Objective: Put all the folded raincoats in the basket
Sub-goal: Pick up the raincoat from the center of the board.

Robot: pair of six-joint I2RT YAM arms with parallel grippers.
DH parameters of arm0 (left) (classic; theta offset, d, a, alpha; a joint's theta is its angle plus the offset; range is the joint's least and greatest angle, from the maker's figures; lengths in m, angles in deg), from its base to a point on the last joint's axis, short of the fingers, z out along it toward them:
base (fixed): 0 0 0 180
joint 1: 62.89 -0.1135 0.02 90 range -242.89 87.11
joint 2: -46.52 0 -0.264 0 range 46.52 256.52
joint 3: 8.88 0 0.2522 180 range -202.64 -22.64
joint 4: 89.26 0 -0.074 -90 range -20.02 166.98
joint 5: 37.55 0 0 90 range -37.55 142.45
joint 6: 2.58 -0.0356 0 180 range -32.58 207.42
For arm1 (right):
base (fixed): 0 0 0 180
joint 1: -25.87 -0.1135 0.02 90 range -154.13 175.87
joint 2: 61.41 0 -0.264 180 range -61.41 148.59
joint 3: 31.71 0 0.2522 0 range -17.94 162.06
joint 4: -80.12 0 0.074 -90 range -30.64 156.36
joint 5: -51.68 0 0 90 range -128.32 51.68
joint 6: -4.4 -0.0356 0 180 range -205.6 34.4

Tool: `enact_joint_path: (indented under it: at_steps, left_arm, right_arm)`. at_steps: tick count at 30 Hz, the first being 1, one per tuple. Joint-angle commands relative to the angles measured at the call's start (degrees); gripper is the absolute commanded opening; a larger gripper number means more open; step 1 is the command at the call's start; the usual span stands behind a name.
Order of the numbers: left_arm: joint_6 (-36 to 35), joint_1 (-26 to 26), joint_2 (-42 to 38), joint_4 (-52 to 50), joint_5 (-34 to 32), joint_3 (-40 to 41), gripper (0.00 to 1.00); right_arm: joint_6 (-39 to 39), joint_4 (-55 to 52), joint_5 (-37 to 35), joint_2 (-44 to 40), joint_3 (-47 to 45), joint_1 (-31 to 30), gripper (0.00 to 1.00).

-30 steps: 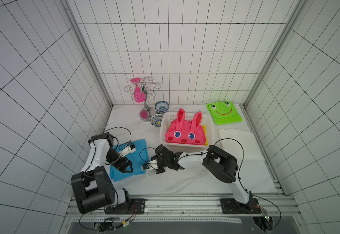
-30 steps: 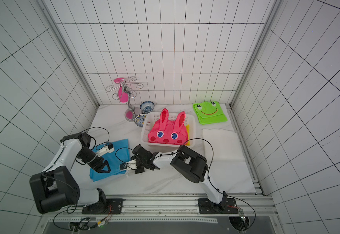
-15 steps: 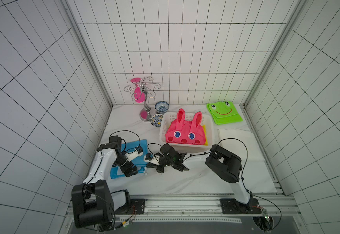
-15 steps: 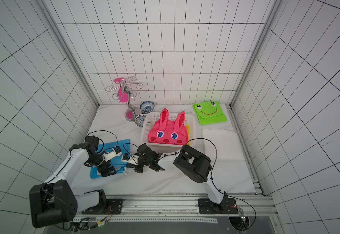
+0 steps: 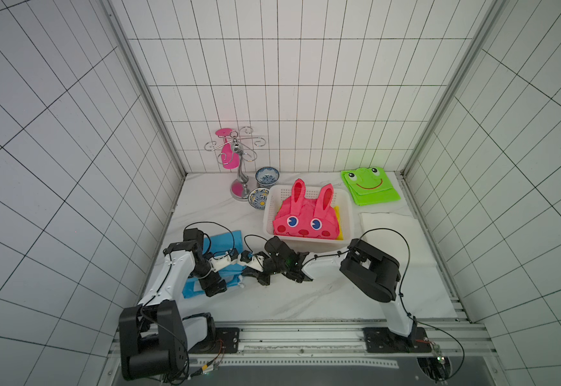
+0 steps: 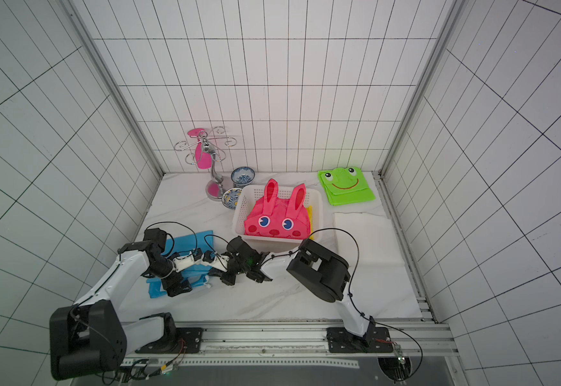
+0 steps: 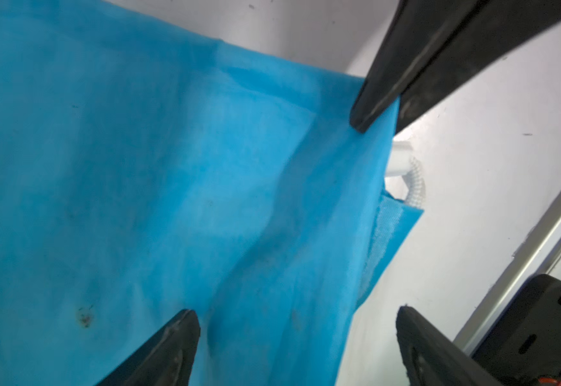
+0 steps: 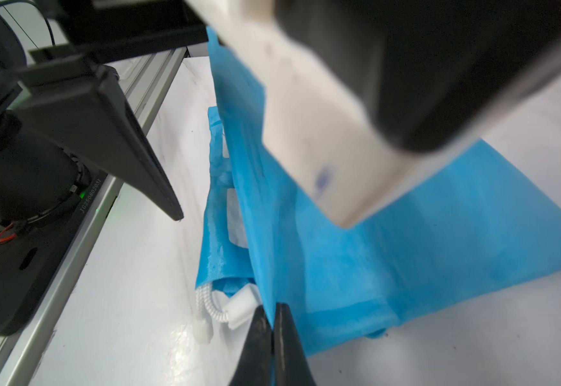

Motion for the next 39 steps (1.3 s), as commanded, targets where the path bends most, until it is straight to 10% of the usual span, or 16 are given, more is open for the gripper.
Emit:
enact_joint_path:
  at_steps: [1, 10, 39]
  left_arm:
    - [-5.64, 0.05, -1.29, -9.92, 8.98, -4.03, 0.95]
    - [-9.08, -0.72, -2.02, -20.89, 25.17, -16.34, 0.96]
    - [-8.90, 6.37, -4.17, 8.69, 15.68, -7.04, 0.97]
  right_arm:
    - [-3.18, -2.34, -0.69, -2.03, 2.15, 0.76, 0.00]
    - [-9.81, -2.19, 0.19, -1.42, 2.38, 3.14, 0.00]
    - [-21.17, -11.41, -4.36, -3.27, 9.93, 4.40, 0.00]
